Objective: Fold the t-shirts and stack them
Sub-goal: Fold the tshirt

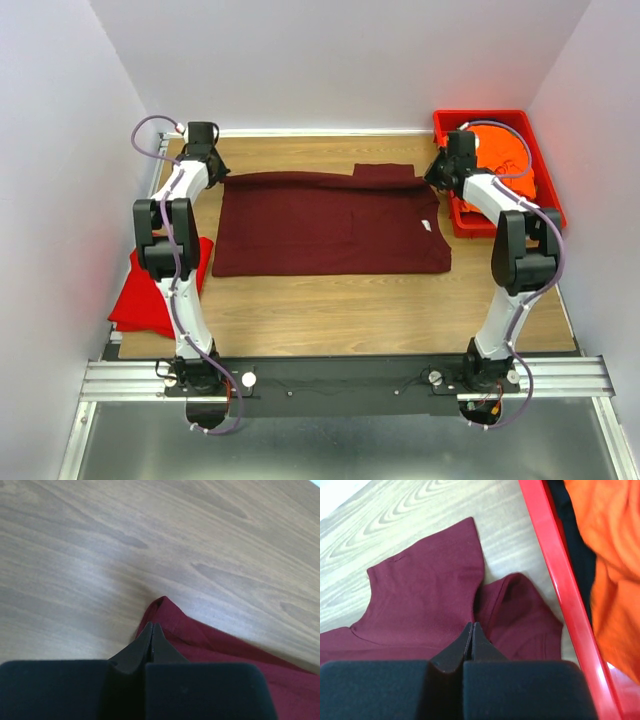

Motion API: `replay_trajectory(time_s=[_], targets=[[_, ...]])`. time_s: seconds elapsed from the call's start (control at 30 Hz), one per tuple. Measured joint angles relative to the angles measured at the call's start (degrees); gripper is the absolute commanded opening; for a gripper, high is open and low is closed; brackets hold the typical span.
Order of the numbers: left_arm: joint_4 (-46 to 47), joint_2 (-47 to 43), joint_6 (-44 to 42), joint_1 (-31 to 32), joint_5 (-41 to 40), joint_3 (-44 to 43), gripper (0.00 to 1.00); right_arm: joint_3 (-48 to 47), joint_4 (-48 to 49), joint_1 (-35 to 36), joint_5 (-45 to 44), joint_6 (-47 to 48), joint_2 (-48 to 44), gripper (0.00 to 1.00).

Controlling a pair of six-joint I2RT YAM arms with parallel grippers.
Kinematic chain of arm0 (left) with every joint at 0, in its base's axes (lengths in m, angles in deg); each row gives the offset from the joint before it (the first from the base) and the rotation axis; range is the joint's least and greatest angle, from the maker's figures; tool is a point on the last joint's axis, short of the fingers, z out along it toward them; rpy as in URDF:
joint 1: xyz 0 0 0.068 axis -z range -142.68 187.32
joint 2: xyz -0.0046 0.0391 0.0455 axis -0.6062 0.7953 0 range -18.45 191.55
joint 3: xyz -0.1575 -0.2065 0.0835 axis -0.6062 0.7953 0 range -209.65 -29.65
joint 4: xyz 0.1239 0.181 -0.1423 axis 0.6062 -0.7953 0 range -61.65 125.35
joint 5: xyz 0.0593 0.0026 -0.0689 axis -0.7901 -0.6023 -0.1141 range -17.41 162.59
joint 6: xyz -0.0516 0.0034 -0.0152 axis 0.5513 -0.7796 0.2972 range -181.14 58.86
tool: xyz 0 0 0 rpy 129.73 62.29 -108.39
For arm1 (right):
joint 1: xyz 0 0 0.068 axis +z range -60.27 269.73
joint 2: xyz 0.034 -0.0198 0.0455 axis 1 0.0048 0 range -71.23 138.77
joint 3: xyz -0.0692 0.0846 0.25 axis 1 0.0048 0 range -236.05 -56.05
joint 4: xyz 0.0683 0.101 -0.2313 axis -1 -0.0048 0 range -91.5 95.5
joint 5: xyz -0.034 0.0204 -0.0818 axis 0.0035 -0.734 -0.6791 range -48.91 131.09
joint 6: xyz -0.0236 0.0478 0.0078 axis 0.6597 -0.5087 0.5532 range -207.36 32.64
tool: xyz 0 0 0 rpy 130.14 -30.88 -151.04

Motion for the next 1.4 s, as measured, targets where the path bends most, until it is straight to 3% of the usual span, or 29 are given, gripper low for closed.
replay_trajectory(time_s=[0.7,1.4], targets=[[0.92,-9.57,1.55,-0.37,0.04,11.06,0.00,12.61,0.96,0.00,-0.42,-3.21,-12.15,0.00],[2.47,-14.69,2.56,-0.37,0.07,18.29,0.00,19.30,1.27,0.00,-0.02,-3.67,-18.47,0.00]])
